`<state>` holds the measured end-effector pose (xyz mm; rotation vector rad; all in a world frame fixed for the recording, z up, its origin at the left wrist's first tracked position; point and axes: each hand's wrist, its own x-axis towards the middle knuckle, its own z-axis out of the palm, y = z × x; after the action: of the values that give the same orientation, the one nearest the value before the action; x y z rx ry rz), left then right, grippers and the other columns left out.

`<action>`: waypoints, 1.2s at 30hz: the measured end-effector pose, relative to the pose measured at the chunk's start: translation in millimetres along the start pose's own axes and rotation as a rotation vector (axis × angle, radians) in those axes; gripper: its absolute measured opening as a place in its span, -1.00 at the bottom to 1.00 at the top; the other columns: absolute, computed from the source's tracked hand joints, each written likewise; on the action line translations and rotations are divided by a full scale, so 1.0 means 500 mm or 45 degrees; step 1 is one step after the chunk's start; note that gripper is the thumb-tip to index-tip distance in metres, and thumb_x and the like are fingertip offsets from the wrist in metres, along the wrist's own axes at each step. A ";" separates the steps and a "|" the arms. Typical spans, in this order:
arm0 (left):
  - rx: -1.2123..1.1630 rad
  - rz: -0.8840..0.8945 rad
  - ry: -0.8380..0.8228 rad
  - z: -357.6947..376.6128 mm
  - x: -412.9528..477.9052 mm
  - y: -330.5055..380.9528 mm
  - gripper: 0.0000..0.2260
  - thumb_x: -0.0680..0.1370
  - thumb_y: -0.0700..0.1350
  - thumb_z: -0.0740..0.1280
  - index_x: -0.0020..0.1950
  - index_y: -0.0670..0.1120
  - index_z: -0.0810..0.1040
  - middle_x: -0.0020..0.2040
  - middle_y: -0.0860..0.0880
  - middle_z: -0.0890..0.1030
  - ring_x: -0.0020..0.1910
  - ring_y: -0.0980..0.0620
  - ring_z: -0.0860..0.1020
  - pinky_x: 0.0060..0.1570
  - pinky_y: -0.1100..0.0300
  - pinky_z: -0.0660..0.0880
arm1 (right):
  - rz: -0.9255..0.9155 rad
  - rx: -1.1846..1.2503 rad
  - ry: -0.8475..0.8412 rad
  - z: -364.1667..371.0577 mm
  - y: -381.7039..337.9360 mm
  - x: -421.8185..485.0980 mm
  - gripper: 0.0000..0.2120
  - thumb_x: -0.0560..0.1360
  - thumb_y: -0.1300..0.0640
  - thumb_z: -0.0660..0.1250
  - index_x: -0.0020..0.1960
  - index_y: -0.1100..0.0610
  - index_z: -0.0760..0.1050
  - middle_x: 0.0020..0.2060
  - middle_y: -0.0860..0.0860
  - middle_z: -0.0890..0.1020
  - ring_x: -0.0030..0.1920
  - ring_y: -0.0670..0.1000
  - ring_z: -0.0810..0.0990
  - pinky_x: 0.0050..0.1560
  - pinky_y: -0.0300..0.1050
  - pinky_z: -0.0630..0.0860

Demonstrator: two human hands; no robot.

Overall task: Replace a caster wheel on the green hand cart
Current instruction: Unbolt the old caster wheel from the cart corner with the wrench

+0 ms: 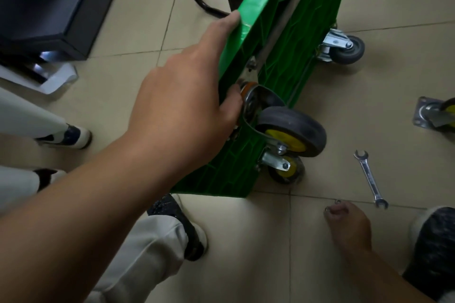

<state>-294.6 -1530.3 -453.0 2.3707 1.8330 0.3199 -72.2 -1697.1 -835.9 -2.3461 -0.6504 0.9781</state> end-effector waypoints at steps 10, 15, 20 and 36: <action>0.014 0.001 0.011 0.001 0.003 0.002 -0.34 0.58 0.01 0.41 0.62 0.23 0.18 -0.25 0.25 0.36 -0.34 0.18 0.42 -0.39 0.21 0.34 | -0.119 -0.165 -0.107 0.009 -0.021 0.012 -0.89 0.45 0.29 0.49 -0.15 0.13 0.61 -0.20 0.09 0.64 -0.20 0.14 0.56 -0.16 -0.06 0.43; 0.003 -0.003 0.015 0.000 0.006 -0.001 -0.35 0.58 0.00 0.42 0.60 0.22 0.21 -0.25 0.24 0.39 -0.39 0.15 0.42 -0.42 0.16 0.35 | -0.112 -0.152 -0.125 0.006 -0.047 -0.005 -0.93 0.47 0.29 0.47 -0.09 0.17 0.62 -0.13 0.14 0.66 -0.10 0.20 0.60 -0.08 -0.03 0.49; 0.008 0.000 0.033 0.001 0.009 -0.005 -0.35 0.56 0.02 0.42 0.58 0.24 0.21 -0.31 0.17 0.35 -0.35 0.16 0.41 -0.39 0.08 0.26 | -0.214 0.095 -0.120 0.015 -0.185 -0.095 -0.93 0.47 0.13 0.51 -0.14 0.04 0.62 -0.25 -0.06 0.67 -0.14 0.04 0.66 -0.14 -0.12 0.52; -0.030 0.095 -0.080 -0.018 0.018 -0.020 -0.28 0.54 0.05 0.42 0.61 0.22 0.13 -0.23 0.11 0.31 -0.25 -0.01 0.35 -0.16 0.10 0.30 | -0.290 1.185 -0.256 -0.022 -0.526 -0.363 -0.85 0.49 0.03 0.54 -0.09 0.11 0.68 -0.20 0.03 0.75 -0.14 0.02 0.73 -0.08 -0.09 0.66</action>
<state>-304.0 -1519.3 -445.6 2.4088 1.7079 0.2697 -237.8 -1610.8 -576.5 -1.3460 -0.3889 1.1011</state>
